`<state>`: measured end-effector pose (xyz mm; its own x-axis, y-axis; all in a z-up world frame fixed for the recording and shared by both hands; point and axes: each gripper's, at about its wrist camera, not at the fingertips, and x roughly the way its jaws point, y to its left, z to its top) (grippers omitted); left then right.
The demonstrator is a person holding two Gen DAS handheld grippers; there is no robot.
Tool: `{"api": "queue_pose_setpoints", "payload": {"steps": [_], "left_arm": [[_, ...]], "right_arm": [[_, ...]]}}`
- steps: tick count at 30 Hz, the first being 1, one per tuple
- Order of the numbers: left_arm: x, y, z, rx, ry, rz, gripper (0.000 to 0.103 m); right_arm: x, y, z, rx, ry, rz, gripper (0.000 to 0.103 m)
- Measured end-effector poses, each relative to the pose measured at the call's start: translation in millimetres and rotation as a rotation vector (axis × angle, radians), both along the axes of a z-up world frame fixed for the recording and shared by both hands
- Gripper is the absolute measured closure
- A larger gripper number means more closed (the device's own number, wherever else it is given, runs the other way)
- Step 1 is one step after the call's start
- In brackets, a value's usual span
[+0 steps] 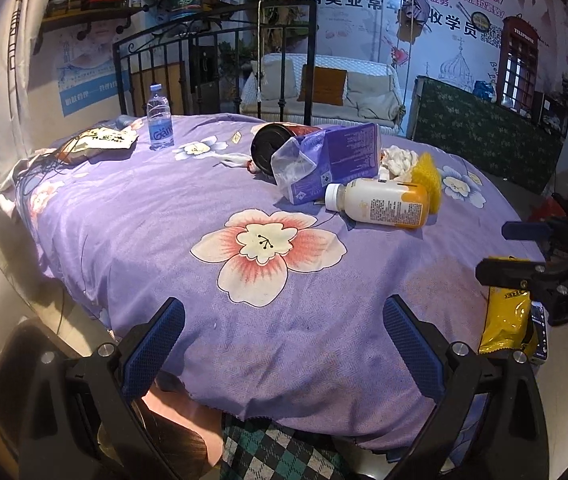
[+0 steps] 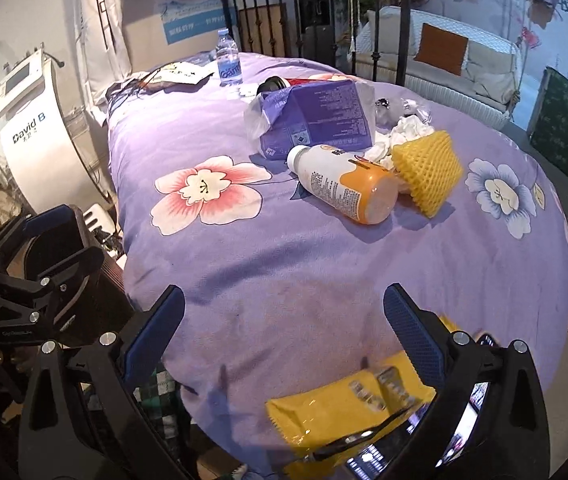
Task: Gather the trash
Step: 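Grasp the white-orange bottle with the right tool while the left tool grasps the purple bag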
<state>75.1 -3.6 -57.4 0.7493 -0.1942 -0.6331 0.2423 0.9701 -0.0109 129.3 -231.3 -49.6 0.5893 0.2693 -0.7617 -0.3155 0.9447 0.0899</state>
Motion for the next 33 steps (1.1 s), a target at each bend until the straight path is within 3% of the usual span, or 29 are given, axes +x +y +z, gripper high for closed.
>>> {"api": "queue_pose_setpoints", "payload": {"steps": [10, 14, 16, 18, 22, 24, 28, 33], "left_arm": [[20.5, -3.7, -9.4, 0.047, 0.06, -0.071, 0.005], [33.3, 0.0, -11.4, 0.025, 0.096, -0.092, 0.005], [41.1, -1.5, -12.8, 0.026, 0.114, -0.112, 0.005], [49.0, -3.7, -13.4, 0.027, 0.127, -0.135, 0.006], [64.8, -5.9, -9.9, 0.027, 0.126, -0.17, 0.006], [73.6, -7.1, -7.5, 0.028, 0.124, -0.186, 0.006], [93.4, -11.1, -1.5, 0.045, 0.113, -0.222, 0.007], [126.1, -18.8, 14.5, 0.068, 0.037, -0.233, 0.007]], "right_arm": [[109.0, 16.6, -9.0, -0.311, 0.029, 0.204, 0.005], [146.9, 21.3, -23.1, -0.373, 0.091, 0.242, 0.005], [161.5, 25.7, -32.2, -0.41, 0.128, 0.275, 0.01], [172.6, 30.8, -41.6, -0.436, 0.18, 0.313, 0.022], [186.6, 36.8, -56.5, -0.486, 0.214, 0.332, 0.026], [190.6, 35.8, -62.0, -0.498, 0.224, 0.327, 0.035], [186.1, 29.9, -55.4, -0.442, 0.213, 0.323, 0.037], [165.9, 16.0, -30.8, -0.328, 0.181, 0.292, 0.041]]}}
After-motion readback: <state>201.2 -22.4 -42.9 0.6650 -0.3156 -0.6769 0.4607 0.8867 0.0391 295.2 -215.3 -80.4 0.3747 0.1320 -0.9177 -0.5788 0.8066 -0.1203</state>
